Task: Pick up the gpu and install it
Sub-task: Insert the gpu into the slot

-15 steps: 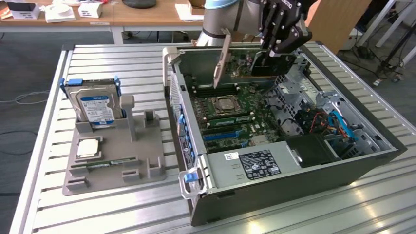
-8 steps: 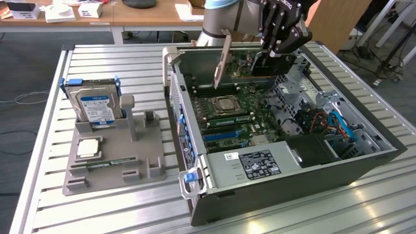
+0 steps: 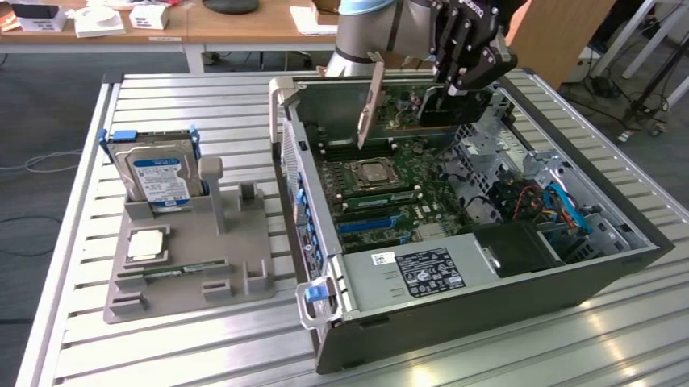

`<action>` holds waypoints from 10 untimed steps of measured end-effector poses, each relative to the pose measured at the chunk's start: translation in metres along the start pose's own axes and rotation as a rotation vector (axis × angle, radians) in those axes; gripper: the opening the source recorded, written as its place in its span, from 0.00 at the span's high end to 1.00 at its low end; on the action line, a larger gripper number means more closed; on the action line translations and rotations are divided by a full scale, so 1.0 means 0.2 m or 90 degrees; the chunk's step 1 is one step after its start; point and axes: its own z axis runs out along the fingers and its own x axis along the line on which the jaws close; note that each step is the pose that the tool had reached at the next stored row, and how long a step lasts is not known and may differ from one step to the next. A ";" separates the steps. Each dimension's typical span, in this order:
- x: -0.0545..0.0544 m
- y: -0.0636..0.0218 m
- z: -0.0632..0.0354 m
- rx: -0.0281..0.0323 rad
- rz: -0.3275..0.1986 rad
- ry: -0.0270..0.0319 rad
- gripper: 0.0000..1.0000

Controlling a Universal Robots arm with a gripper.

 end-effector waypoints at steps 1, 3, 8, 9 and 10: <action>0.00 0.000 0.002 0.0000 0.001 0.0000 0.73; 0.00 0.000 0.006 0.0000 0.003 0.0000 0.73; 0.00 0.000 0.010 0.0003 0.015 0.0000 0.73; 0.00 0.000 0.010 0.0003 0.015 0.0000 0.73; 0.00 0.000 0.010 0.0003 0.015 -0.0001 0.73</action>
